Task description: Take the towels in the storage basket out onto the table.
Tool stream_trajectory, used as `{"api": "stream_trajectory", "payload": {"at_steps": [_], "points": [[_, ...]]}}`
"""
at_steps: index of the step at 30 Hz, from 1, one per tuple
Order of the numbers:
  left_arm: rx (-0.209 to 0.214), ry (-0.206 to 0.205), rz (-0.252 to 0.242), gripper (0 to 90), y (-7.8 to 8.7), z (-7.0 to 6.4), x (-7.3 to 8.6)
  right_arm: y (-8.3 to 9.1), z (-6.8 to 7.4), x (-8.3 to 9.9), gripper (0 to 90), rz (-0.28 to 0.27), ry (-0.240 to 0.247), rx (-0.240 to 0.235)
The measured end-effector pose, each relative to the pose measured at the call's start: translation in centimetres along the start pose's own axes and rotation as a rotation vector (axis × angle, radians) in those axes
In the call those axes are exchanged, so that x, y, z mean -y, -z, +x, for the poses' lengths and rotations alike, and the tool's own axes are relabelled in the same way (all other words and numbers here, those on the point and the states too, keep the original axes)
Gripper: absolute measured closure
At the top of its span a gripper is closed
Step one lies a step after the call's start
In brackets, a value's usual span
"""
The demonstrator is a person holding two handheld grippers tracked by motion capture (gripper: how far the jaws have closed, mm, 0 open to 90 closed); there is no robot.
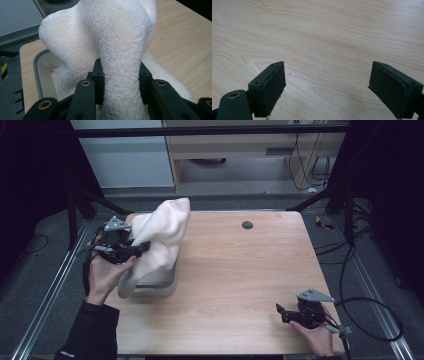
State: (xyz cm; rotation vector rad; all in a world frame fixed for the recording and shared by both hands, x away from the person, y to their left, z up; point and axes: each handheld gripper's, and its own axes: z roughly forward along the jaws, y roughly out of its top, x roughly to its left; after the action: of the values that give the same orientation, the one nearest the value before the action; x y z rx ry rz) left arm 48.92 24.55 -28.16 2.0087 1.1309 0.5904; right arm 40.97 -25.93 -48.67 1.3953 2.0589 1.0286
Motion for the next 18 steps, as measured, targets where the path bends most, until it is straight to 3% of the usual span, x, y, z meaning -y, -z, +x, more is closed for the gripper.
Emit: {"api": "stream_trajectory", "payload": {"at_steps": [18], "points": [[0.090, -0.102, 0.006, 67.7, 0.2, -3.5, -1.7, 0.1, -0.1, 0.0, 13.4, -0.006, -0.002, 0.003]]}}
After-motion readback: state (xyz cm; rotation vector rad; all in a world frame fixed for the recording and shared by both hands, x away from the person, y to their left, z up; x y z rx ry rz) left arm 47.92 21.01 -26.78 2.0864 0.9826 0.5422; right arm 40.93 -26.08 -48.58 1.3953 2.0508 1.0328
